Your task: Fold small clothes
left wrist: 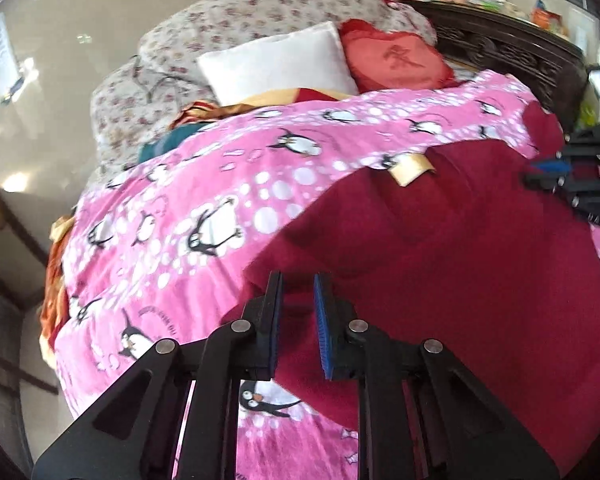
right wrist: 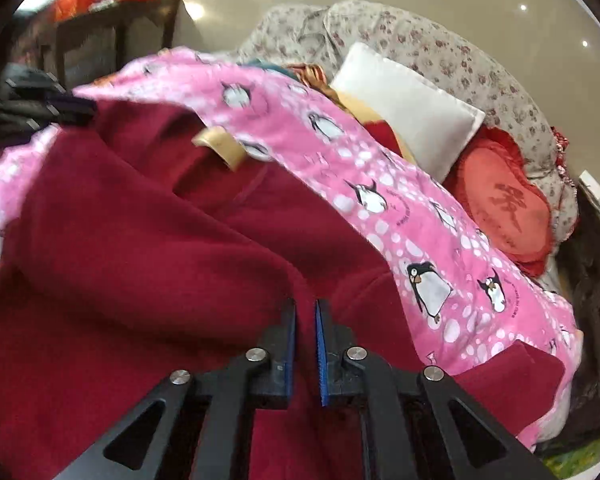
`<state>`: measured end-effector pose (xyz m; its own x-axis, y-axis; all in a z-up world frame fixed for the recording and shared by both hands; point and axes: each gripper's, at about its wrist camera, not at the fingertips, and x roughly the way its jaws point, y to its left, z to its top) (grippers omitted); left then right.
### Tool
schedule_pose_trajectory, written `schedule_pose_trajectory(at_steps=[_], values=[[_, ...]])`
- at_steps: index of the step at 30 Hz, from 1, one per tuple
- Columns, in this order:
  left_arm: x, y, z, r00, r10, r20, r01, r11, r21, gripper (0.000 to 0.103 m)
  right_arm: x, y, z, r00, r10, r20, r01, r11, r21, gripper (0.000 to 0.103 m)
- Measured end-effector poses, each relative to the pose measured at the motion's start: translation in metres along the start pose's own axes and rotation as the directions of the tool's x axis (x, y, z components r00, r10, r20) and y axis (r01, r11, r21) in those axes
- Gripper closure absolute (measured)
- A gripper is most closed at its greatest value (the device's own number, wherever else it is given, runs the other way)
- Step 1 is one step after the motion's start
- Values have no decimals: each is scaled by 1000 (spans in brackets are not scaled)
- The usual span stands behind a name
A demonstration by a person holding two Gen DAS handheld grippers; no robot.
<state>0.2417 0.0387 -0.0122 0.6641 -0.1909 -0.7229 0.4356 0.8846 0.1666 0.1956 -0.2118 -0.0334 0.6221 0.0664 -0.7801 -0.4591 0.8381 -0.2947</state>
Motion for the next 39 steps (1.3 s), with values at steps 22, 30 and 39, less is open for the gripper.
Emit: schedule_pose_trajectory(at_steps=[22,30,39], values=[[-41,-33,-114,983,-181,-9,167,924,-343,88,-9,172,126,867,496,49,-463,837,-292,64],[-31,-31,-129,979,-202,21,191,883,-428,88,20,172,135,863,501,65,-478,852,-213,99],[-69,-4,-153,985,-124,119,168,829,-534,89,21,203,163,812,563,156,-537,824,-179,99]])
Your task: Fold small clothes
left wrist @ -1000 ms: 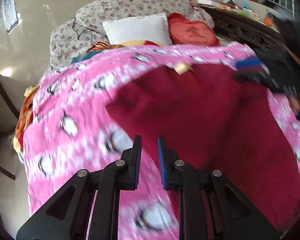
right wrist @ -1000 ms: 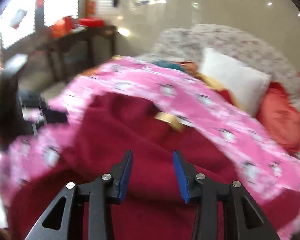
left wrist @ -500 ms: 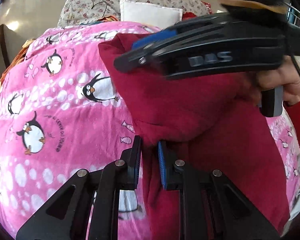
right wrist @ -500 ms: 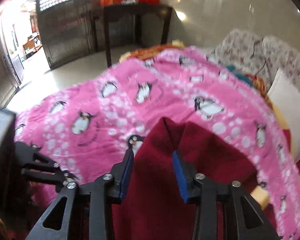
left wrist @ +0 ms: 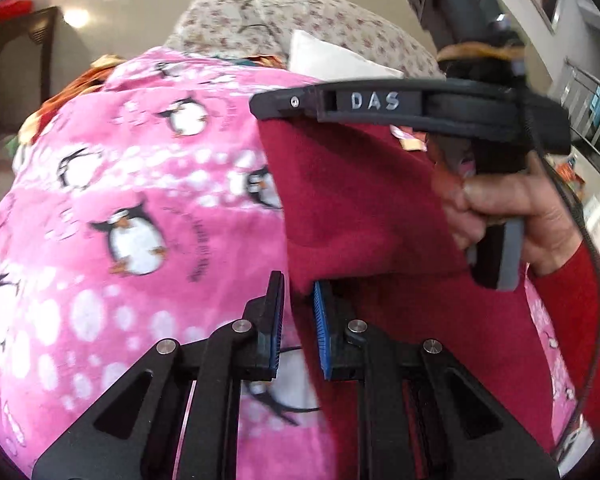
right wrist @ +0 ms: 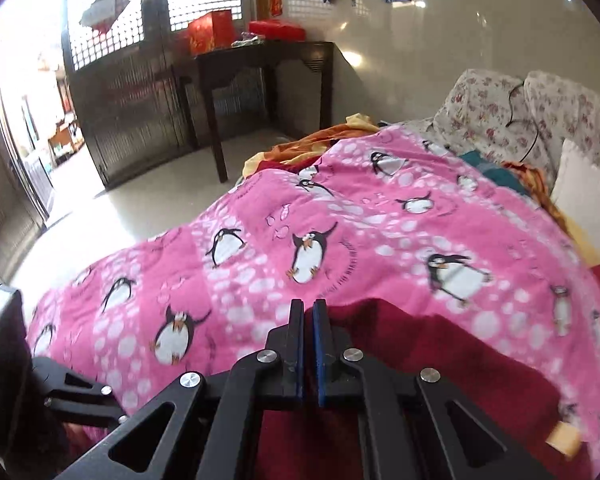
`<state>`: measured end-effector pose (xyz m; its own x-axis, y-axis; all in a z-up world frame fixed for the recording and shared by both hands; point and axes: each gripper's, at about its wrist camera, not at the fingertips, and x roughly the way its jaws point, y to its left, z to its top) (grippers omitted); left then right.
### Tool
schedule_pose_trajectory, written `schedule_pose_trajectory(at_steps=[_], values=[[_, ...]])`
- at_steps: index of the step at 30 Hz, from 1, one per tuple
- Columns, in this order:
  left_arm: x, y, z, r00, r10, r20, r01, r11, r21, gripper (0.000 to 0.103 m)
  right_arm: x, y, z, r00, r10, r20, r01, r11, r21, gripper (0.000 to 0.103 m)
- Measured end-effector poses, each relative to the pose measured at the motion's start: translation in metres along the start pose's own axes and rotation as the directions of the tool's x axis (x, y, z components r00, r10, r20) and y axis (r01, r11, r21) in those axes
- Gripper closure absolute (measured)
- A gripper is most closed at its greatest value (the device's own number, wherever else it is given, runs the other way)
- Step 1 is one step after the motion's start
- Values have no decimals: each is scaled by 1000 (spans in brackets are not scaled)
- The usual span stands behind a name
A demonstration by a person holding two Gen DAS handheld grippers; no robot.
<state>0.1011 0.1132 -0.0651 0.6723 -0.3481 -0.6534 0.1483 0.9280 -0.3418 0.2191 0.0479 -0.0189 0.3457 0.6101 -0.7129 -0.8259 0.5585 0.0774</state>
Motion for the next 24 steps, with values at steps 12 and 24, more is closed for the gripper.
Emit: schedule_pose_trajectory(at_steps=[12,24], values=[[-32,-3,-4,989,103,108,-111,992,66,89,-104,-37,-59,991,-124,51,116,984,132,77],[-5,-43,39,999,33,35,-36,996,83,50,-189,-123,-216,838,-503,-211,545,798,259,77]])
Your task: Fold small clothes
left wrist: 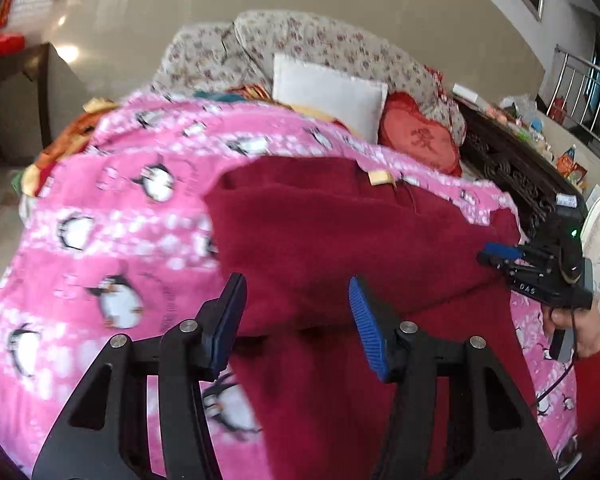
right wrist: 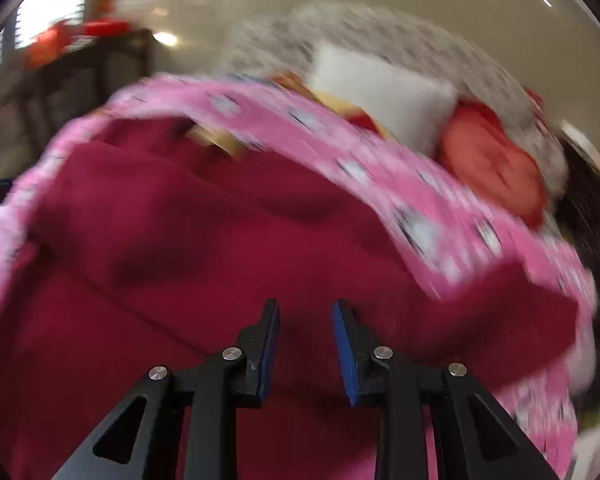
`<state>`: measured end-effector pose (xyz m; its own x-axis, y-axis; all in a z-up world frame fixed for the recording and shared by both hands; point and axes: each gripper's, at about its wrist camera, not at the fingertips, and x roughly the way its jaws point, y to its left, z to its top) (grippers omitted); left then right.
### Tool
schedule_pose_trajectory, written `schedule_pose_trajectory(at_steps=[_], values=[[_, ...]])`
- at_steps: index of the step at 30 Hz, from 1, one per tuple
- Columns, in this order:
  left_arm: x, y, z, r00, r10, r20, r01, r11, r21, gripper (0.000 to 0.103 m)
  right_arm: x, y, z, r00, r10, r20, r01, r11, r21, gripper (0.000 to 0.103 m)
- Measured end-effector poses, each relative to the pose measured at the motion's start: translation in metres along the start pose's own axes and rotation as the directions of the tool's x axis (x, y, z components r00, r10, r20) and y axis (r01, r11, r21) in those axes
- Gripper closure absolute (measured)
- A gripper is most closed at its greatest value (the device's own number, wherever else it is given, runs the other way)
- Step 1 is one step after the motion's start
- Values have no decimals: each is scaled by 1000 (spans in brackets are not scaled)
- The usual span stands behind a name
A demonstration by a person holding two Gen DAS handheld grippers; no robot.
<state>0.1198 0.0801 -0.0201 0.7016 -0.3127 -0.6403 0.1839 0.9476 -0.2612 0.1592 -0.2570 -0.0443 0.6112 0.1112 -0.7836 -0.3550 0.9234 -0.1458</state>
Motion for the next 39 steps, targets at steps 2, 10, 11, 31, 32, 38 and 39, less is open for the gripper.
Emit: schedule_pose_trajectory(at_steps=[2,10,11,31,32,38,39], values=[[24,-5,-3,998,41,-53,-40,999,4,50,0,-13,-12,998,55,39,-56,998,26,77],[53,-1,-11,990,110,-91,-111,994,-4,50,-32,-29,-21,989,66,129,-81,990,113,69],[54,0,-11,990,106,-88,-109,994,-24,50,-21,-31,-23,994,52,97,-65,990,127,69],[38,-1,-21,1000,24,-9,-25,997,-75,44,-13,-271,-137,976,5,217,-194,462,865,57],[39,-1,-21,1000,26,-11,-27,997,-72,44,-9,-274,-134,974,-3,224,-199,452,869,57],[42,-3,-22,999,37,-11,-37,998,-59,43,29,-301,-126,963,-15,269,-245,370,896,57],[43,-3,-23,999,37,-11,-37,998,-58,43,32,-304,-126,960,-22,279,-252,361,898,66]])
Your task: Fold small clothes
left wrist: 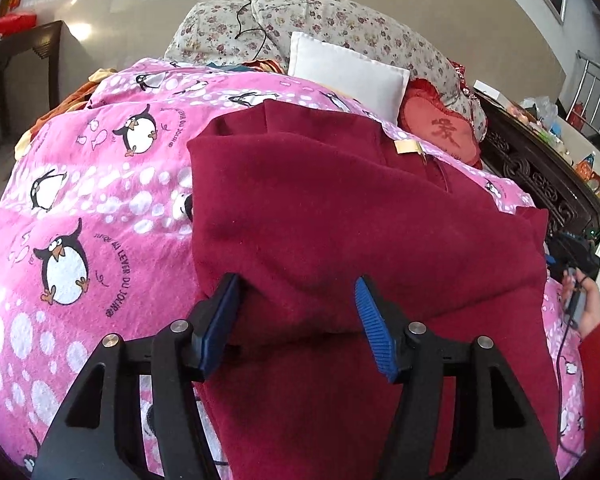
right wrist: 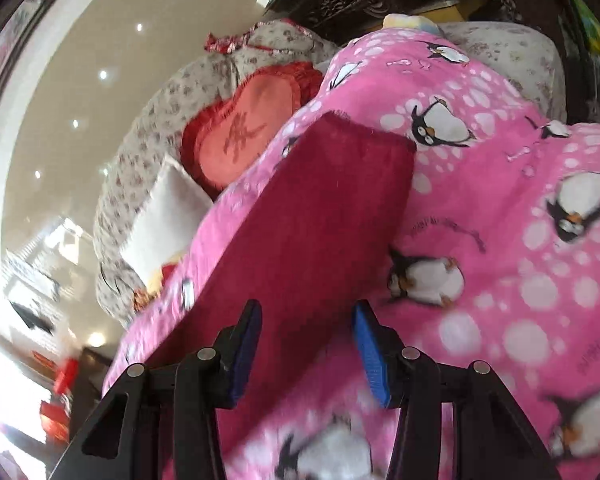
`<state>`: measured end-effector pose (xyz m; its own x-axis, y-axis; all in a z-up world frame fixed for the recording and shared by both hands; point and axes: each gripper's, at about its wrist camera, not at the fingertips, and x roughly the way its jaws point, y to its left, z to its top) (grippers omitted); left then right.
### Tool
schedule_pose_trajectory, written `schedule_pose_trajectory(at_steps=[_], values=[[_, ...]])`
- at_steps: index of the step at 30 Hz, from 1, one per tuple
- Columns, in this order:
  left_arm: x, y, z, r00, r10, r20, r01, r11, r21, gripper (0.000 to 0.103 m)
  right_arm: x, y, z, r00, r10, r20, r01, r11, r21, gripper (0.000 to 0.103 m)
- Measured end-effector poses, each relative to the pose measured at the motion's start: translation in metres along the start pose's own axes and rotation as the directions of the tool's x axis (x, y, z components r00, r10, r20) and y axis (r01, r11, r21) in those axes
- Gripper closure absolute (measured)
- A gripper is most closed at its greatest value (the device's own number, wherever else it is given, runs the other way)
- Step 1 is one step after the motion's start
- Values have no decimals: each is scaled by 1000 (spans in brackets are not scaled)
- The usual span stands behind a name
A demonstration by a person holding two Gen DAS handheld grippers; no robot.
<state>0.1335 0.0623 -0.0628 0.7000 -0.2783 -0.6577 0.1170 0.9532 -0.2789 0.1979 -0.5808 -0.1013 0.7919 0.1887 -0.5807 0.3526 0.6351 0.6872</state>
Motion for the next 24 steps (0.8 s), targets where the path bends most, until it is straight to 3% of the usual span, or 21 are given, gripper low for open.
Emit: schedule_pose_trajectory(at_steps=[1,2,8,12,15,18,20,22,24], values=[[0,0,0,1000,0,0,0,1000,1,43,3,-2,2,1000,6,7,-6,1000,7,85],[0,0,0,1000,-1,-1,1,1000,1,43,3,-3,5,1000,1,10,-1,1000,0,91],[-10,5,5,999,-33,2,33,999,-25,43,-70,53,15,985,97,141,-68,978,-196,96],[-21,9,13,999,-50,16,50,997,-53,43,-144,129,2,956,215,199,-116,902,-417,96],[-37,11,20,998,-56,40,58,997,-58,43,-181,200,-27,934,313,172,-160,797,-583,96],[-58,16,28,996,-52,74,56,996,-65,43,-190,271,-75,922,387,36,-244,650,-720,96],[-72,23,31,993,-52,103,60,995,-77,43,-181,309,-116,905,418,-76,-319,549,-772,96],[-84,32,32,991,-48,123,60,994,-94,43,-153,344,-168,896,395,-202,-382,455,-804,96],[-88,40,32,991,-39,130,54,992,-110,43,-119,362,-215,886,356,-296,-430,395,-812,96]])
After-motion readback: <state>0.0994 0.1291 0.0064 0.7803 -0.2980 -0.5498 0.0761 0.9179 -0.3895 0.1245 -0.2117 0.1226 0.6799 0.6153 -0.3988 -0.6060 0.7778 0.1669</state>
